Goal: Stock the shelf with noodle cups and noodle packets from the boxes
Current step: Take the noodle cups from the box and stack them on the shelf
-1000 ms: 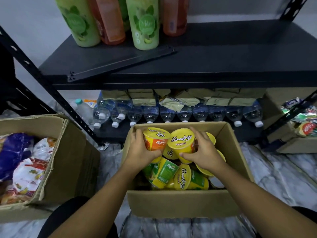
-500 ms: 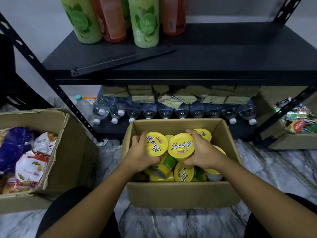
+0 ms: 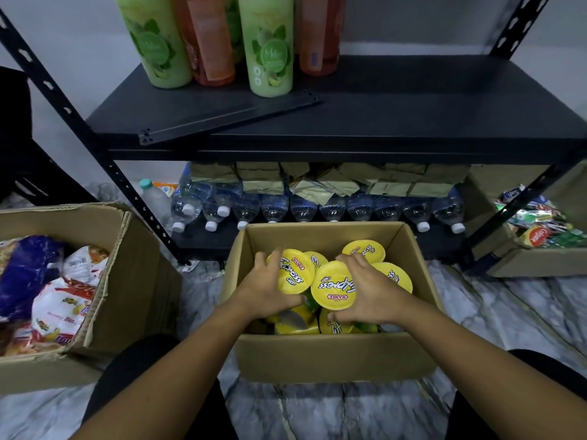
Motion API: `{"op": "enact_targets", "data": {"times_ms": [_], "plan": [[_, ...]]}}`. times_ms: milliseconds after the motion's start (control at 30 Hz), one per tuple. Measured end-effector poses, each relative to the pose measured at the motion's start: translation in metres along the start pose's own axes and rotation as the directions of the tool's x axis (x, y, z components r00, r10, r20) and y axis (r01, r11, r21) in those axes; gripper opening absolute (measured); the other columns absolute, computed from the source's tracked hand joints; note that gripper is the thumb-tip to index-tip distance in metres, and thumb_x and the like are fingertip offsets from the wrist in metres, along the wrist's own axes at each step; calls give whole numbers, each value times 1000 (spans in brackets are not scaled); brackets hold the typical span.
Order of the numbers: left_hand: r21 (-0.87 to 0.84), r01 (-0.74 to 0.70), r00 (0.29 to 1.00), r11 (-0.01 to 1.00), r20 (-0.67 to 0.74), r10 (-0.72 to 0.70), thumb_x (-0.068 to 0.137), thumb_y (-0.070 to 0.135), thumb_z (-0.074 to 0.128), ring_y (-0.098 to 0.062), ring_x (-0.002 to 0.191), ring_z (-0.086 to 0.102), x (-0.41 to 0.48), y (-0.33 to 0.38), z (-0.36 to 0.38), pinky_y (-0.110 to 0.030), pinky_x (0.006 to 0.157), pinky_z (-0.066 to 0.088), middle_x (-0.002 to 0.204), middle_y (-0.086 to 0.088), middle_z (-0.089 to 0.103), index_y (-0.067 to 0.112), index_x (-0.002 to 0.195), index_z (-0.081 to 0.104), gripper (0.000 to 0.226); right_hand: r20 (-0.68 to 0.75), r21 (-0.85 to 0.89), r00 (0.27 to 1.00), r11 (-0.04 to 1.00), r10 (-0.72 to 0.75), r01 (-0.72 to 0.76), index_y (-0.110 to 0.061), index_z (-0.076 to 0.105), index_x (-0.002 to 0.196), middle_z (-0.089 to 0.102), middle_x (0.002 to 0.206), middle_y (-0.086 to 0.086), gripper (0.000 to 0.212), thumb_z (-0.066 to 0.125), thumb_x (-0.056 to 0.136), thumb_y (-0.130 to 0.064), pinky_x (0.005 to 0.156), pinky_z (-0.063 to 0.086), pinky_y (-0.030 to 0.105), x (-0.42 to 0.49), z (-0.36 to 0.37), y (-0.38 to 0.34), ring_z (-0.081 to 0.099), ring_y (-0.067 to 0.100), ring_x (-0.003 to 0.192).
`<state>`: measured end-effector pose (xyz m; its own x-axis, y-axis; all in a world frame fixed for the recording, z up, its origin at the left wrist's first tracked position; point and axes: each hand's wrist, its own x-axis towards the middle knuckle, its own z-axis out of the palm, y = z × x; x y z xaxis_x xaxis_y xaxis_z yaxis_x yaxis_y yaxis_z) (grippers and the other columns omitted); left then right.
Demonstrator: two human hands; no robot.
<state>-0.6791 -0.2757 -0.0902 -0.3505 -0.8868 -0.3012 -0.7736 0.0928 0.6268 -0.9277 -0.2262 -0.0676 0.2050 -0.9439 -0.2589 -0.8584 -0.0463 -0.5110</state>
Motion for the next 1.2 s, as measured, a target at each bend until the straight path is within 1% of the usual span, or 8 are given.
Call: {"op": "enact_targets", "data": {"times_ms": [133, 300, 500, 700, 867, 1033, 1100, 1200], "plan": [[-31, -18, 998, 999, 53, 20, 60, 64, 90, -17, 140, 35, 0, 0, -3, -36, 116, 37, 154, 2, 21, 23, 161, 8, 137, -58, 8, 998, 1000, -11, 11, -26, 22, 155, 27, 144, -13, 118, 86, 61, -55, 100, 44, 31, -7, 5, 0, 39, 11, 130], [-224, 12, 998, 974, 62, 2, 91, 54, 70, -12, 138, 35, -2, -2, -3, -31, 117, 33, 157, 0, 24, 24, 161, 13, 96, -101, 45, 995, 999, -3, 8, -29, 24, 155, 29, 140, -18, 118, 85, 58, -57, 96, 46, 28, -11, 8, 4, 41, 7, 124], [-312, 30, 999, 950, 45, -17, 94, 42, 72, -12, 130, 42, -8, -4, 4, -30, 110, 39, 146, 5, 30, 28, 158, 18, 86, -81, 44, 997, 999, -2, 6, -30, 22, 155, 28, 142, -16, 117, 87, 61, -53, 96, 46, 28, -11, 8, 2, 38, 5, 121], [-362, 57, 998, 930, 52, -41, 101, 39, 62, -17, 133, 44, -8, -5, 4, -43, 115, 42, 148, 4, 32, 32, 156, 20, 69, -80, 41, 997, 999, 8, -4, -29, 21, 156, 28, 145, -15, 117, 88, 63, -53, 97, 44, 27, -11, 9, 0, 34, 2, 121], [-382, 81, 996, 920, 11, -83, 98, 32, 68, -17, 126, 51, -4, -2, 6, -44, 109, 47, 144, 3, 40, 32, 152, 26, 68, -84, 51, 996, 999, 16, -12, -29, 22, 156, 29, 145, -15, 118, 88, 62, -53, 98, 44, 27, -10, 9, 0, 37, 6, 126], [-579, 113, 988, 807, -18, -152, 93, 21, 77, -13, 111, 63, -4, -3, 11, -33, 92, 57, 130, -1, 63, 34, 141, 40, 62, -77, 64, 996, 998, 34, -29, -29, 22, 155, 28, 144, -16, 118, 88, 61, -53, 98, 44, 27, -9, 9, 0, 36, 4, 122], [-544, 84, 992, 835, -35, -123, 92, 33, 77, -13, 119, 59, -5, -5, 11, -34, 98, 54, 142, 2, 55, 36, 146, 38, 67, -82, 68, 996, 997, 38, -33, -29, 23, 155, 28, 144, -16, 118, 88, 61, -53, 96, 43, 26, -8, 10, -1, 35, 3, 120], [-337, 38, 999, 941, 14, -35, 76, 60, 82, -13, 141, 35, -8, -9, 8, -32, 115, 36, 159, 9, 23, 30, 162, 18, 111, -89, 76, 995, 997, 40, -33, -29, 22, 156, 29, 144, -16, 118, 89, 61, -52, 97, 41, 25, -7, 10, -1, 35, 3, 122]]}}
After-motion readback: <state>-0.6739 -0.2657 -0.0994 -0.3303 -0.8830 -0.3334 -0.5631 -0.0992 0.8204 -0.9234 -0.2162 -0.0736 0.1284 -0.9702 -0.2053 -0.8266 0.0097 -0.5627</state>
